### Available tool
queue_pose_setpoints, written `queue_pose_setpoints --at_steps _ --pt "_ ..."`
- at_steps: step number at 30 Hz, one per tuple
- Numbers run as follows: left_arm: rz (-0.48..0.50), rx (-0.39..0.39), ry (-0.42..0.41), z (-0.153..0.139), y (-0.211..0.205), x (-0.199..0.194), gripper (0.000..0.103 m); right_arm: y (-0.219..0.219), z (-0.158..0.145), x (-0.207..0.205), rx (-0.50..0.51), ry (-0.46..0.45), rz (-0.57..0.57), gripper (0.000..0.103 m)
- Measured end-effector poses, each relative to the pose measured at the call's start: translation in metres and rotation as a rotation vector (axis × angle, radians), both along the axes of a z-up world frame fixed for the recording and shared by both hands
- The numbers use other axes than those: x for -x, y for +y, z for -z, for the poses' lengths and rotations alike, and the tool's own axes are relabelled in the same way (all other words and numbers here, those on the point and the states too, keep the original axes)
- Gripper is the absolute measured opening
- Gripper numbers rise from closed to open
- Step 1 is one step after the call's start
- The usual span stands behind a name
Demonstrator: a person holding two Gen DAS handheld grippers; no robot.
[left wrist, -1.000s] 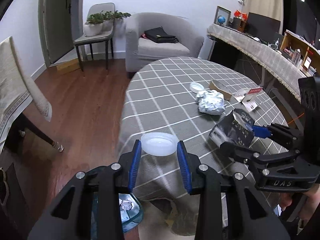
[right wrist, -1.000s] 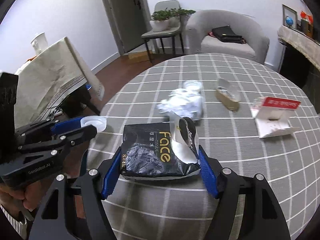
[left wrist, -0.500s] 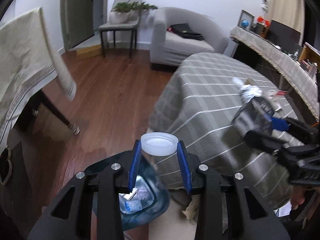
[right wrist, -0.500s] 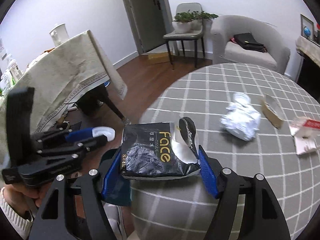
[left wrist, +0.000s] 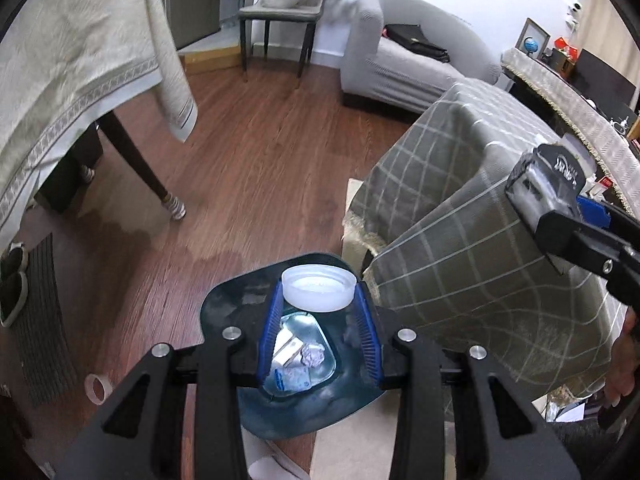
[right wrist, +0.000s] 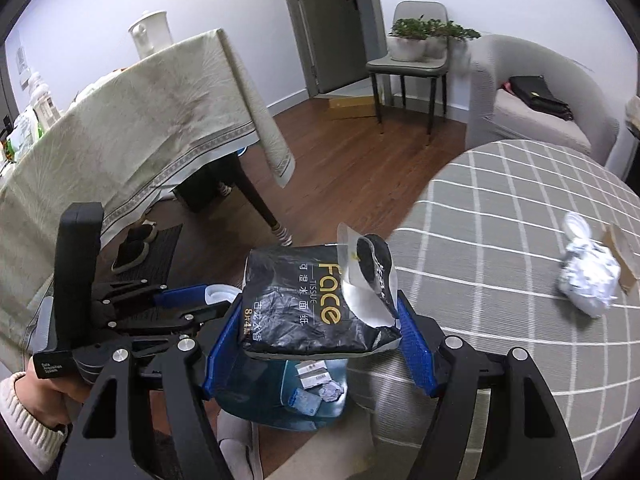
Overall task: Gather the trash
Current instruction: 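Carry the plastic lid and tissue pack over the teal bin with both tools, then open the left tool over the bin while the right tool releases the tissue pack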
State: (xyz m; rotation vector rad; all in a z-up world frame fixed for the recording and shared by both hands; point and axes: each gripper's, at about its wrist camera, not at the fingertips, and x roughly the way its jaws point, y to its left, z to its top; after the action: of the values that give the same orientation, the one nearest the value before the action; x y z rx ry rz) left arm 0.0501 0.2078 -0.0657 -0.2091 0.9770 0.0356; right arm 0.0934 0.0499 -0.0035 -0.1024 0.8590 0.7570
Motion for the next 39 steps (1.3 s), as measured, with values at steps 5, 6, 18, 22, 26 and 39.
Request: queue_pose_setpoints --at_steps 5,6,18,22,26,39 --pt "-0.011 0.005 0.06 0.02 0.016 0.004 0.039 0.02 0.006 0.002 0.014 0.006 -0.026 0.072" --pt "-0.012 0.008 0.076 0.026 0.018 0.006 0.039 0.025 0.007 0.002 0.018 0.008 -0.032 0.072" --pt "0.002 0.009 0.231 0.091 0.029 0.016 0.039 0.064 0.028 0.004 0.071 0.046 -0.084 0.072" --pt "0.003 0.007 0.267 0.107 0.035 0.021 0.039 0.072 0.037 0.003 0.095 0.065 -0.094 0.072" --pt "0.0 0.023 0.297 0.119 0.04 0.025 0.039 0.081 0.047 0.001 0.123 0.082 -0.098 0.072" --pt "-0.006 0.056 0.336 0.135 0.053 0.036 0.051 0.106 0.092 -0.004 0.221 0.18 -0.111 0.072"
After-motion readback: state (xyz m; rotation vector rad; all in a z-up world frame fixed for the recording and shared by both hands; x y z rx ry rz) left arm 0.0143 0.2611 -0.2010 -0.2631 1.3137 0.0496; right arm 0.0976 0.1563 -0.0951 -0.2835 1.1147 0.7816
